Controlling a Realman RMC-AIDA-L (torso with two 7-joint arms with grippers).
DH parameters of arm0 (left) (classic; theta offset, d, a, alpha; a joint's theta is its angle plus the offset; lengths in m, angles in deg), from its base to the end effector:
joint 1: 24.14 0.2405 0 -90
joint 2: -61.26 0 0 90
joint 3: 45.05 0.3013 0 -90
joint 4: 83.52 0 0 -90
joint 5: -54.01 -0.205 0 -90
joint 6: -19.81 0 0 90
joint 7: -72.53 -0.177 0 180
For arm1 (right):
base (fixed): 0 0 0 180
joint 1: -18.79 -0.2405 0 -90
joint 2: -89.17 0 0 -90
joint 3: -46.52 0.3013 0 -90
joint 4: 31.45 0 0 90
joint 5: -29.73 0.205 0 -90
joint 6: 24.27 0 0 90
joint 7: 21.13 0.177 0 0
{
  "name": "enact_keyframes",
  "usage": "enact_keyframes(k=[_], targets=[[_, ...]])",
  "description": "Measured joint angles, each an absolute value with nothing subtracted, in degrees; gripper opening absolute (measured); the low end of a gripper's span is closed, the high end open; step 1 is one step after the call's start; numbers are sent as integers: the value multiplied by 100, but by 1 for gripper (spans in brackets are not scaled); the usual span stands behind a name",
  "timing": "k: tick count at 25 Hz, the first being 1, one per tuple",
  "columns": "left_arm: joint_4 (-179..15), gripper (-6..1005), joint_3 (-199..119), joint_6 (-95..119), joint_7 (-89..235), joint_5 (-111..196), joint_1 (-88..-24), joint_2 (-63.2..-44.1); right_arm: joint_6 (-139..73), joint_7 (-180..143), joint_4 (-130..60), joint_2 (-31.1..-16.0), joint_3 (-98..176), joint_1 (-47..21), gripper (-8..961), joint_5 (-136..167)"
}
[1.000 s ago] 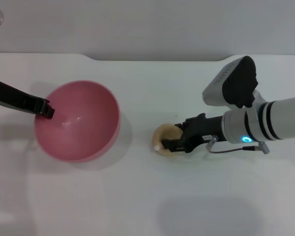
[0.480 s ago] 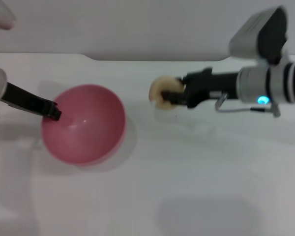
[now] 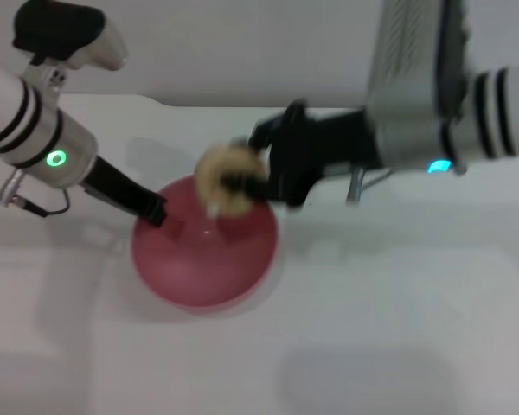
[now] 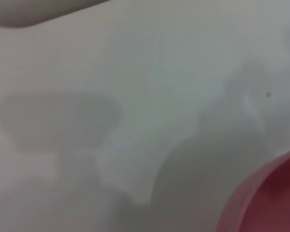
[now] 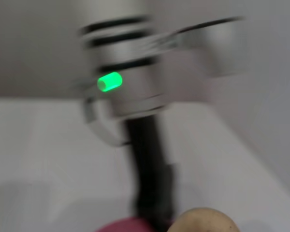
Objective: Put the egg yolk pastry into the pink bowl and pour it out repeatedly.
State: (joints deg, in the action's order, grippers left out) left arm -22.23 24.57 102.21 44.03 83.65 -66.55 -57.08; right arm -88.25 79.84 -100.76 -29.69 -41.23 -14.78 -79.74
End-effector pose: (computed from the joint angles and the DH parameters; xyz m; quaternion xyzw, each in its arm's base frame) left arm -0.2403 0.4218 -0.0507 -0.8706 -0.4293 0.1371 0.1973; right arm 0.1335 0.3903 -0.0999 -0.9851 -0.0069 0.1030 0.1374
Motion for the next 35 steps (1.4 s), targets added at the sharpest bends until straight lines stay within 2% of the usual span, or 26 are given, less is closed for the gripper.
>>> enact_keyframes(k=[12,17,19,22,29,32,35], targets=[[-2180,-1,2682,10120,4407,8688,-6819,-5678,-8823,8474,-9892,-2983,-4935,-1679,311,-8245],[-2179,-1,2656,10001,4380,8651,-6749,-5669,-8818,8548,-9982,-2990,-4637,-1559,518,-8248],[-2102,-1,2658,9858,4367,8649,-6653,-5668,-8684,8630,-10026,-3005,-4276,-1424,517,-8195],[-1316,-1,2911,9338,4231,8848,-6029,-5689,-8394,8853,-10009,-3015,-3604,-1197,516,-8087],[704,-2,5158,6284,3201,9391,-3894,-5668,-8327,8910,-9310,-2976,-1980,-810,523,-8040],[796,-1,6182,4538,2441,9189,-3272,-5666,-8323,8909,-9020,-2974,-1508,-695,526,-8038],[475,-1,6933,3091,2086,8994,-3037,-5672,-8320,8908,-8852,-2970,-1253,-569,529,-7925]])
